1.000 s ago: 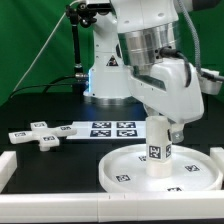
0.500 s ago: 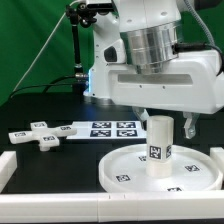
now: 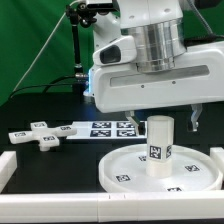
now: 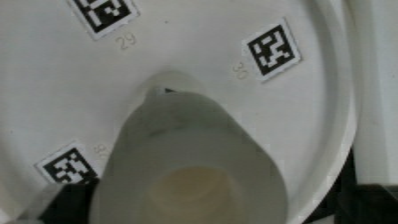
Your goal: Assemble round table
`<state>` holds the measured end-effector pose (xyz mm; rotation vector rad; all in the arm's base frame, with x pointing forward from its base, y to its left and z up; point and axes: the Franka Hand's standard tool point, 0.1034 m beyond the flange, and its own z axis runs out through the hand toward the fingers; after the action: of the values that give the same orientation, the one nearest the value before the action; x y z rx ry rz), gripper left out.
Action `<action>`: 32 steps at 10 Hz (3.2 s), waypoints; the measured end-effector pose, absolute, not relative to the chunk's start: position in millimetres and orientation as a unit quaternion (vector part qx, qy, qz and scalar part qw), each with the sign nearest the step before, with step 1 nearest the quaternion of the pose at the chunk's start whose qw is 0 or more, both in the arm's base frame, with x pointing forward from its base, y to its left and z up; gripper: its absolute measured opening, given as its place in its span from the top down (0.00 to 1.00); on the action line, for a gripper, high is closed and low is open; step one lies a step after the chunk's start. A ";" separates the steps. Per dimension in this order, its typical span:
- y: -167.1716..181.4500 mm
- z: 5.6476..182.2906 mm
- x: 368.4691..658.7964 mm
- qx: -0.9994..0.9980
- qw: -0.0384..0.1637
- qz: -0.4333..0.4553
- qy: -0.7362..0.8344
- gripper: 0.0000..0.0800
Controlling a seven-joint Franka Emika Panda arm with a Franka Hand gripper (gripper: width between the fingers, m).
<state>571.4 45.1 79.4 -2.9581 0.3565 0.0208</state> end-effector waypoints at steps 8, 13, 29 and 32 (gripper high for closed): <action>42.5 76.8 569.0 -0.969 0.056 -0.008 -0.239 0.19; 38.9 73.9 566.1 -0.916 0.048 -0.008 -0.398 0.19; 37.7 70.5 568.0 -0.660 0.002 0.014 -0.752 0.50; 37.4 70.4 568.0 -0.661 0.002 0.015 -0.750 0.49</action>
Offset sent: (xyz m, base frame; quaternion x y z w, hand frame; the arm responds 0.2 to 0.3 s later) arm 0.0000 0.0000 0.0000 0.0000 0.0000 -0.1938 0.9810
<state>568.0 37.4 70.4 -2.0730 -2.3537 0.0455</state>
